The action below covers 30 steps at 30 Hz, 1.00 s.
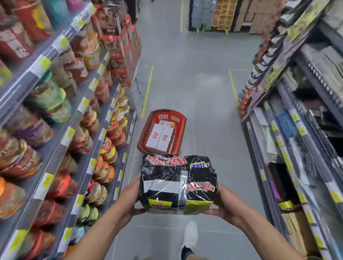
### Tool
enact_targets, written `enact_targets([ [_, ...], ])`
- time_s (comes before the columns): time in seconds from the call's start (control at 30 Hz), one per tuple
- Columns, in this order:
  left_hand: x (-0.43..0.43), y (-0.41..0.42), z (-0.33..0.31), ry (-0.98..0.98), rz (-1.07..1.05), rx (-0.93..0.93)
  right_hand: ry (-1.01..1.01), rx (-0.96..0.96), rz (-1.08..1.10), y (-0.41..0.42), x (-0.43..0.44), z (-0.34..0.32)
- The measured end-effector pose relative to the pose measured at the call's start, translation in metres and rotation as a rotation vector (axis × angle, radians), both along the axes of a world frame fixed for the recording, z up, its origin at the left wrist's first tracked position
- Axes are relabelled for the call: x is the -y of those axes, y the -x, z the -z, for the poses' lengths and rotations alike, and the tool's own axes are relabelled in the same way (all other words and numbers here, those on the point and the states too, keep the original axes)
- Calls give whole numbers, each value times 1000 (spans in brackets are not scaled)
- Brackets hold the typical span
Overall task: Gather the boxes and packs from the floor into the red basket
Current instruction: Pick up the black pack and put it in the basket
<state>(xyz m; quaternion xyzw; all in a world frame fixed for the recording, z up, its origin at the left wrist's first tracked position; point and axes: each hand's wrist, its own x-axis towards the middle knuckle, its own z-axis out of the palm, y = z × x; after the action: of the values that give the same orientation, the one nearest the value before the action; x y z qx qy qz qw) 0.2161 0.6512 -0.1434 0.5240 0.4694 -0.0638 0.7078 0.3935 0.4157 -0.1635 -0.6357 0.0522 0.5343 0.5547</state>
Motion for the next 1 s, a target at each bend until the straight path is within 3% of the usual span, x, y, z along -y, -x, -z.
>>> enact_targets([
  [0.4,-162,-169,35,44,-148,-31,53,-60,-70,-181,-181,23],
  [0.7,-320,-306,53,81,-102,13,88,-75,123,-291,-332,52],
  [1.0,-412,-455,137,-6,-167,-63,97,-31,155,-420,-442,132],
])
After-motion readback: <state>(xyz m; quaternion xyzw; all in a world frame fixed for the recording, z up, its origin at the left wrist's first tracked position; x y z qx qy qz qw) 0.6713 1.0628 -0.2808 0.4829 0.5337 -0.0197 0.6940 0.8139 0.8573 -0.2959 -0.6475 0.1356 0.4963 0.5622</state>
